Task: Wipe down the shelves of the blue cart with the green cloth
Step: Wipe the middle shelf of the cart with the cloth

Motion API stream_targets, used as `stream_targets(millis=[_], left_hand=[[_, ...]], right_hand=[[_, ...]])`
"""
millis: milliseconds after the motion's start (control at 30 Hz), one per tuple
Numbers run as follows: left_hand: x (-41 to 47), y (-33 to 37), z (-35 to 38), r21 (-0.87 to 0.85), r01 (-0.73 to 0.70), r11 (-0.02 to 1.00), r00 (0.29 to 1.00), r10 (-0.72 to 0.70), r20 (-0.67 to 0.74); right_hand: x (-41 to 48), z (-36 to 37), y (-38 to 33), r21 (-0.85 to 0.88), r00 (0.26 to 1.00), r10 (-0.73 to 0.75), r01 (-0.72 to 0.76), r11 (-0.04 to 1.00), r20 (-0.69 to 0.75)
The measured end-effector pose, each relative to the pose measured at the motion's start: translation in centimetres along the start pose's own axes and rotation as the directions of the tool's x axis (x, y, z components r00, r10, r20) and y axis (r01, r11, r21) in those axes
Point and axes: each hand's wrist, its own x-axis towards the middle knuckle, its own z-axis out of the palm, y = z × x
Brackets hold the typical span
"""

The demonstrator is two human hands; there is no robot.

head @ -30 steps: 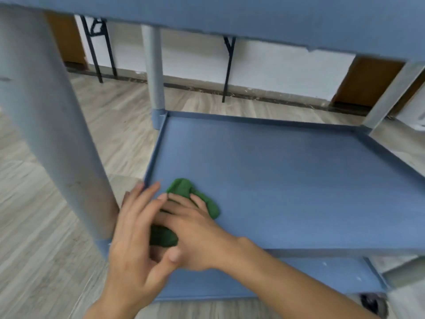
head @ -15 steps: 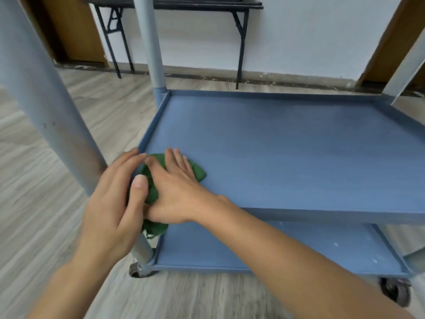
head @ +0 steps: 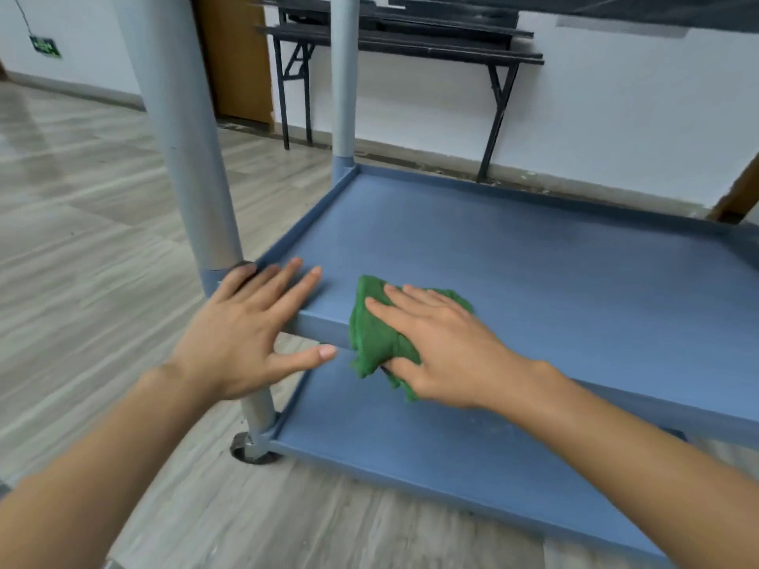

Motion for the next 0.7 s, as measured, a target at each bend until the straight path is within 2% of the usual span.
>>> stream_targets(millis=[133, 167, 233, 300, 367, 467, 633, 700], left_hand=[[1.1, 3.0, -1.5, 0.044, 0.187, 0.981, 0.980, -0.189, 0.059], [1.8, 5.0, -2.0, 0.066, 0.187, 0.980, 0.978, -0.192, 0.079], [3.0, 10.3, -2.5, 0.060, 0.072, 0.996, 0.990, -0.079, 0.116], [3.9, 16.2, -2.9, -0.040, -0.057, 0.998, 0.991, 0.061, 0.121], [5.0, 21.8, -3.4, -0.093, -0.128, 0.987, 0.981, 0.140, 0.136], [6.2, 28.1, -3.2, -0.101, -0.096, 0.990, 0.975, 0.114, 0.190], [7.4, 34.7, -3.7, -0.146, -0.120, 0.982, 0.968, 0.149, 0.202], [7.9, 37.0, -3.8, -0.107, -0.113, 0.988, 0.961, 0.135, 0.240]], right_hand=[[-5.7, -1.4, 3.7, -0.023, 0.995, 0.082, -0.081, 0.996, 0.048], [-7.1, -1.8, 4.5, -0.032, 0.992, 0.112, -0.110, 0.993, 0.059], [-9.1, -2.2, 5.5, -0.053, 0.986, 0.146, -0.142, 0.988, 0.077], [-10.8, -2.5, 6.5, -0.080, 0.985, 0.151, -0.144, 0.986, 0.087], [-13.1, -3.1, 8.3, -0.101, 0.981, 0.162, -0.152, 0.983, 0.105], [-17.7, -4.5, 12.3, -0.116, 0.971, 0.190, -0.174, 0.978, 0.146], [-24.8, -5.6, 17.7, -0.126, 0.948, 0.263, -0.243, 0.962, 0.179], [-28.1, -6.2, 20.1, -0.130, 0.934, 0.304, -0.283, 0.950, 0.188]])
